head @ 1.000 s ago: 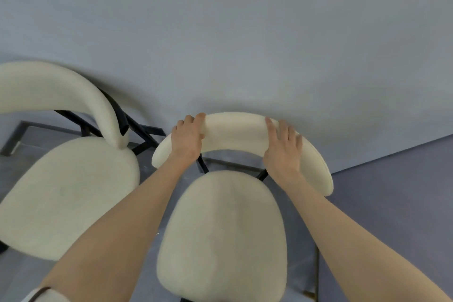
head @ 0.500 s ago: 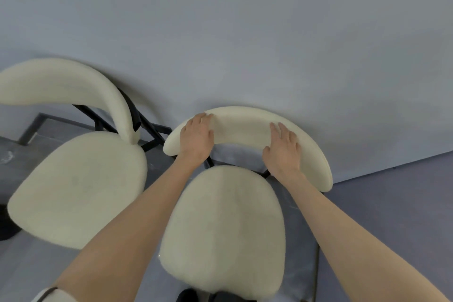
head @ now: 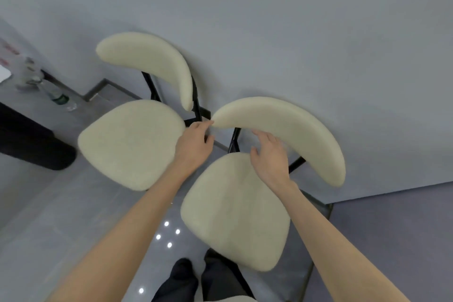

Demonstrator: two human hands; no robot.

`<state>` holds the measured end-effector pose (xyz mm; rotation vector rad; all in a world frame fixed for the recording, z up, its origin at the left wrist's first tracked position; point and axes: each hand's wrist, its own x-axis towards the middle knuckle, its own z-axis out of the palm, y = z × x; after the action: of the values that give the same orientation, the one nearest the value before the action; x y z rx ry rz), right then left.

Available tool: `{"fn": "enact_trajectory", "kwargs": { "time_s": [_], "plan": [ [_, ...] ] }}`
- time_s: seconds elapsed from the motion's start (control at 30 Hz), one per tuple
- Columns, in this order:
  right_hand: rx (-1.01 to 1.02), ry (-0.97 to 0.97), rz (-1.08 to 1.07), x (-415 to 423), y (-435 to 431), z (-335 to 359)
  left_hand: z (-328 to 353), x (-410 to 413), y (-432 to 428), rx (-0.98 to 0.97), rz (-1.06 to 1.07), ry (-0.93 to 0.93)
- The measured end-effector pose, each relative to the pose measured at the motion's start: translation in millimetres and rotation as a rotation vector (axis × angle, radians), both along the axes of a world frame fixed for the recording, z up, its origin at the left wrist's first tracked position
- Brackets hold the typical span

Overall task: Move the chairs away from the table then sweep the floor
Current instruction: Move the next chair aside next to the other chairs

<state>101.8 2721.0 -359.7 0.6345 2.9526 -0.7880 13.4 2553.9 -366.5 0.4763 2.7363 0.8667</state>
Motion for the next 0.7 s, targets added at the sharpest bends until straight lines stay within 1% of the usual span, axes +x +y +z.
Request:
{"fn": "enact_trajectory", "kwargs": {
  "time_s": [0.17,0.43,0.57,0.7],
  "plan": [
    [-0.029,0.002,0.158,18.6,-61.5,16.1,9.4,45.7,-70.8,0.027,0.125,-0.028],
    [-0.008,0.078,0.362,51.2,-196.5,32.6,15.1,121.9,-219.4,0.065,0.317,-0.06],
    [-0.011,0.078,0.46,82.6,-282.4,32.2,17.5,172.9,-308.5,0.078,0.391,-0.031],
    [-0.028,0.065,0.563,116.5,-380.3,32.3,22.7,228.6,-406.5,0.082,0.512,-0.015]
  ]
}}
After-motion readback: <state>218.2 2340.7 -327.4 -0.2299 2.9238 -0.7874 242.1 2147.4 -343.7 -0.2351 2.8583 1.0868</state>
